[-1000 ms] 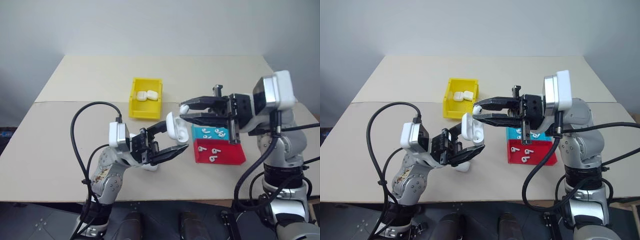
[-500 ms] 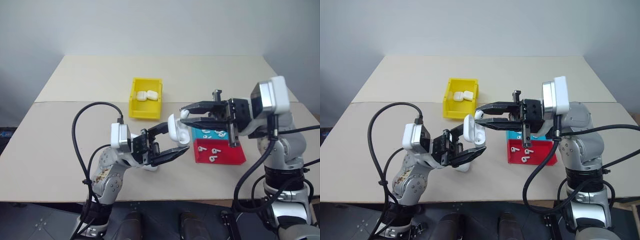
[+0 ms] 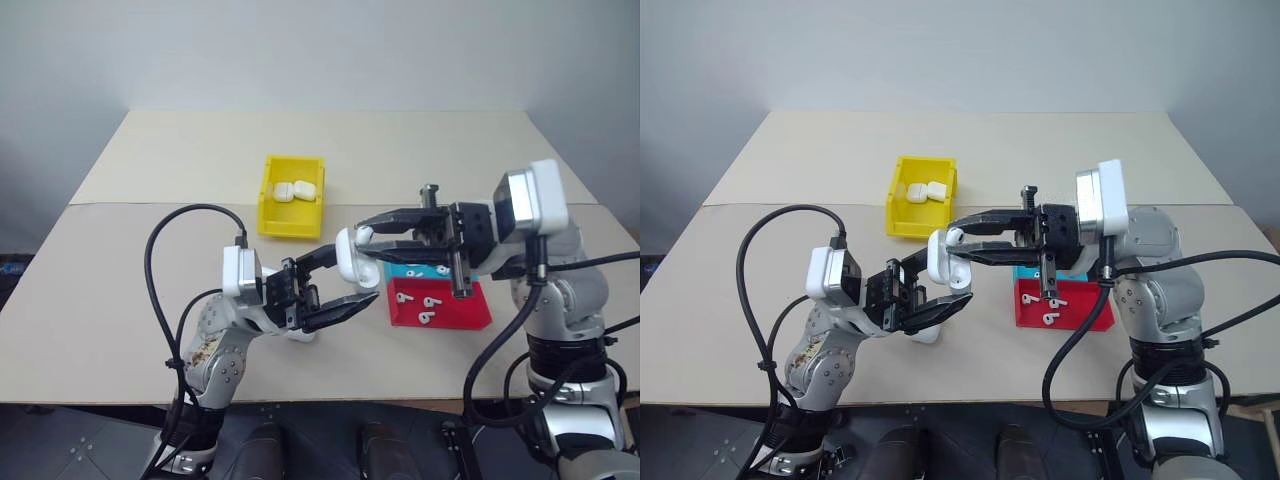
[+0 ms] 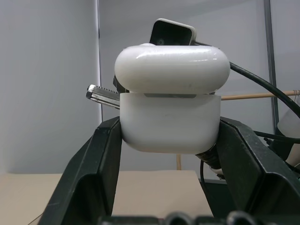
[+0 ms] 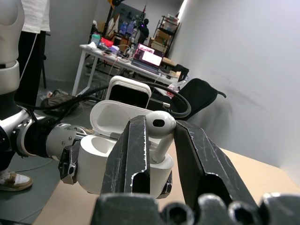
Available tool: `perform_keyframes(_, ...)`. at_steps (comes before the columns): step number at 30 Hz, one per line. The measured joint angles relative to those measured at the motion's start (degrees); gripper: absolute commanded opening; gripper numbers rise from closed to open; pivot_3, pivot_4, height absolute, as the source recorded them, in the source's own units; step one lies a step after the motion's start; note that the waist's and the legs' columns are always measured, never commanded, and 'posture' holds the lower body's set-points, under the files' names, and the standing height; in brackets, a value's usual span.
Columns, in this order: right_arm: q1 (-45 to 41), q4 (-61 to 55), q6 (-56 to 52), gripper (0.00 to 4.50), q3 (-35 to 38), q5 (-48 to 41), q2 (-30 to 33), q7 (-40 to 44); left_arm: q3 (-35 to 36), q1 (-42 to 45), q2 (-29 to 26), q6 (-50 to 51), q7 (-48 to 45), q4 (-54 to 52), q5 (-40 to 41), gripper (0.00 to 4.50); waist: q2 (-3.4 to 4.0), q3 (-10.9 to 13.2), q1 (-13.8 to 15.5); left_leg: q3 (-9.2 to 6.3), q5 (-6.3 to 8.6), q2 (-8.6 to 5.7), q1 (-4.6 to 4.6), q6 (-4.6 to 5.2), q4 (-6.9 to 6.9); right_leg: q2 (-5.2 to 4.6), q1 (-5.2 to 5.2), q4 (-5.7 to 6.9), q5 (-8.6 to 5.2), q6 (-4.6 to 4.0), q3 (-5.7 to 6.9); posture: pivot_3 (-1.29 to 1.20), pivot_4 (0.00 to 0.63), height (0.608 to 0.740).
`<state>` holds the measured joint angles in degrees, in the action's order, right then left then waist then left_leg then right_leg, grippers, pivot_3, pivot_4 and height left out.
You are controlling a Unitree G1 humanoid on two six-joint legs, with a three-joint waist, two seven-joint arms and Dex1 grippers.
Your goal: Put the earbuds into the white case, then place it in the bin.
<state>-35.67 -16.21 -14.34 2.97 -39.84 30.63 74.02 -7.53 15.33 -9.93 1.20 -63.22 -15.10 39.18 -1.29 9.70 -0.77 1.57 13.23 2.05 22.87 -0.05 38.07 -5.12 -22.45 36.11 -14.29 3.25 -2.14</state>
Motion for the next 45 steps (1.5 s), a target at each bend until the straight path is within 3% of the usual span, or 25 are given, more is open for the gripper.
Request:
perform_keyframes(8, 0.0, 0.0, -0.1, 0.63, -0.3, 0.3, 1.0, 0.4, 0.1, 0.0, 0.1, 0.0, 0.0, 0.3, -0.7, 2.76, 0.0, 0.0, 0.0, 0.0, 0.0, 0.0, 0.0, 0.0, 0.0, 0.0, 0.0, 0.0, 0.0, 0.0, 0.0, 0.0, 0.15, 0.74)
perform_keyframes(13, 0.0, 0.4, 0.0, 2.19, -0.7, 1.5, 1.6, -0.4, 0.2, 0.0, 0.3, 0.0, -0.2, 0.9, -0.9, 2.76, 0.0, 0.0, 0.0, 0.0, 0.0, 0.0, 0.0, 0.0, 0.0, 0.0, 0.0, -0.01, 0.0, 0.0, 0.0, 0.0, 0.15, 0.74)
perform_keyframes(22, 0.0, 1.3, 1.1, 2.19, -0.4, 2.2, 2.4, 1.1, 0.3, -0.2, 0.3, -0.3, -0.2, 1.5, -1.3, 2.76, 0.0, 0.0, 0.0, 0.0, 0.0, 0.0, 0.03, 0.0, 0.0, 0.0, 0.0, -0.04, 0.0, 0.0, 0.0, 0.0, 0.15, 0.74)
perform_keyframes(28, -2.9, 8.3, -2.0, 2.19, 4.6, -0.5, 12.8, 4.5, 1.5, -2.7, -3.1, -6.4, -3.7, 4.8, -4.5, 2.76, 0.0, 0.0, 0.1, 0.02, 0.0, 0.0, 0.02, 0.0, -0.02, -0.02, 0.0, -0.08, 0.0, -0.02, 0.02, 0.0, 0.15, 0.74)
perform_keyframes(31, -4.9, 14.7, -1.8, 2.19, 2.6, 7.0, 21.2, 6.3, 2.6, -5.2, -5.6, -9.0, -5.8, 7.1, -5.9, 2.76, 0.0, 0.0, 0.1, 0.05, 0.0, 0.01, 0.03, 0.0, -0.05, -0.02, -0.04, -0.12, -0.01, -0.03, 0.02, 0.0, 0.15, 0.74)
perform_keyframes(34, -8.1, 24.8, 3.6, 2.19, -6.1, 20.1, 25.7, 8.9, 3.4, -7.4, -7.0, -11.0, -6.7, 7.6, -6.5, 2.76, 0.0, 0.0, -0.4, 0.17, 0.0, 0.04, 0.0, 0.0, -0.06, -0.01, -0.13, -0.1, -0.01, -0.04, -0.1, 0.0, 0.15, 0.74)
perform_keyframes(40, -21.1, 44.6, 19.8, 2.19, -22.3, 43.9, 23.1, 8.7, 4.0, -8.7, -6.8, -11.3, -4.9, 7.5, -7.6, 2.76, 0.06, 0.0, -0.9, 0.28, -0.04, 0.04, 0.35, 0.05, -0.06, 0.02, -0.66, 0.07, 0.04, -0.05, -0.25, 0.0, 0.15, 0.74)
perform_keyframes(45, -27.5, 55.1, 24.9, 2.19, -27.9, 52.6, 17.8, 8.1, 4.1, -9.1, -6.3, -11.4, -2.8, 7.0, -7.9, 2.76, 0.06, 0.0, -0.9, 0.29, -0.04, 0.04, 0.44, 0.05, -0.11, -0.01, -0.71, 0.03, 0.06, -0.05, -0.24, 0.0, 0.15, 0.74)
